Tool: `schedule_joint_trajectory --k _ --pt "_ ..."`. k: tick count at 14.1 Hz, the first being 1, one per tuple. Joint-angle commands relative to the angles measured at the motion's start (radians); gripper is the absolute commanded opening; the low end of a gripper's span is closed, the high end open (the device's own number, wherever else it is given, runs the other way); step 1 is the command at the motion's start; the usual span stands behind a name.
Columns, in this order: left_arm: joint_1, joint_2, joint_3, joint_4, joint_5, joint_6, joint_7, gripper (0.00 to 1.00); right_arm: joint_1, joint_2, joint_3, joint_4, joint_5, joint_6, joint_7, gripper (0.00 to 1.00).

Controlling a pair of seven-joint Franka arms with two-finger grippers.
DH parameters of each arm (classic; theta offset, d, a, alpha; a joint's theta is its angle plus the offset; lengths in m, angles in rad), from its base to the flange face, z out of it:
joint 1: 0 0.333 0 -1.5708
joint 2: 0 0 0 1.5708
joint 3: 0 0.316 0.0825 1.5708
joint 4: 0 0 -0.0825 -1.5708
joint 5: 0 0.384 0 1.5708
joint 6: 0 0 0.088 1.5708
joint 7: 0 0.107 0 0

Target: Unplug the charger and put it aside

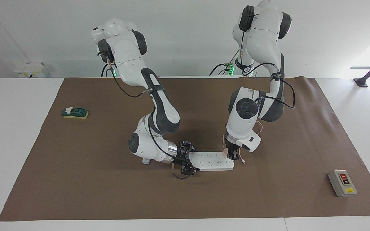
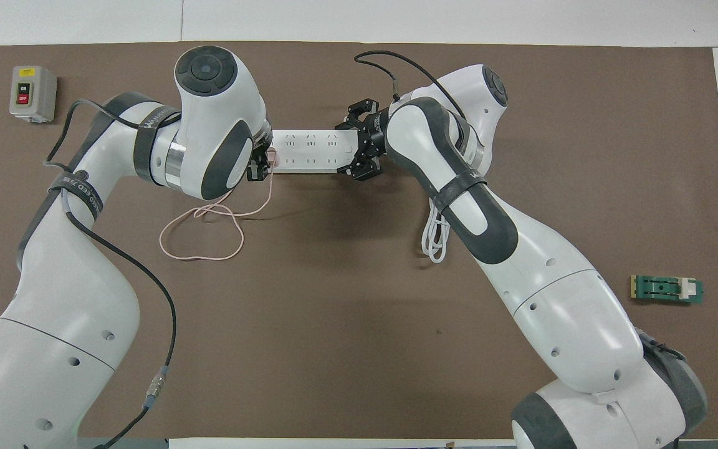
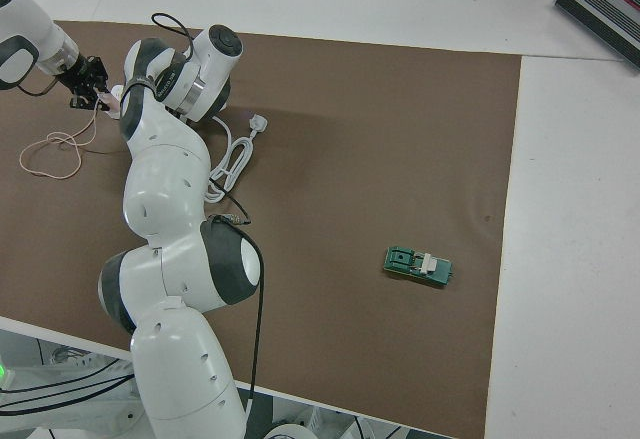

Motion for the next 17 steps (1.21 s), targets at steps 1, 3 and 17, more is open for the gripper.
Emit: schedule_joint_trajectory --k 1,3,17 --pt "-0.008 -0.018 0.019 0.03 0.033 0.005 -0.004 0.0 0.025 0.029 0.009 0.027 0.001 0.082 -0.016 0.72" --pt "-0.004 -0.07 0.016 0.042 0.034 -0.076 0.035 0.0 0.03 0.029 0.009 0.025 0.001 0.085 -0.016 0.71" --pt "0.036 -0.217 0.016 -0.029 0.025 -0.167 0.913 0.0 0.034 0.023 0.007 0.017 -0.008 0.092 -0.011 1.0"
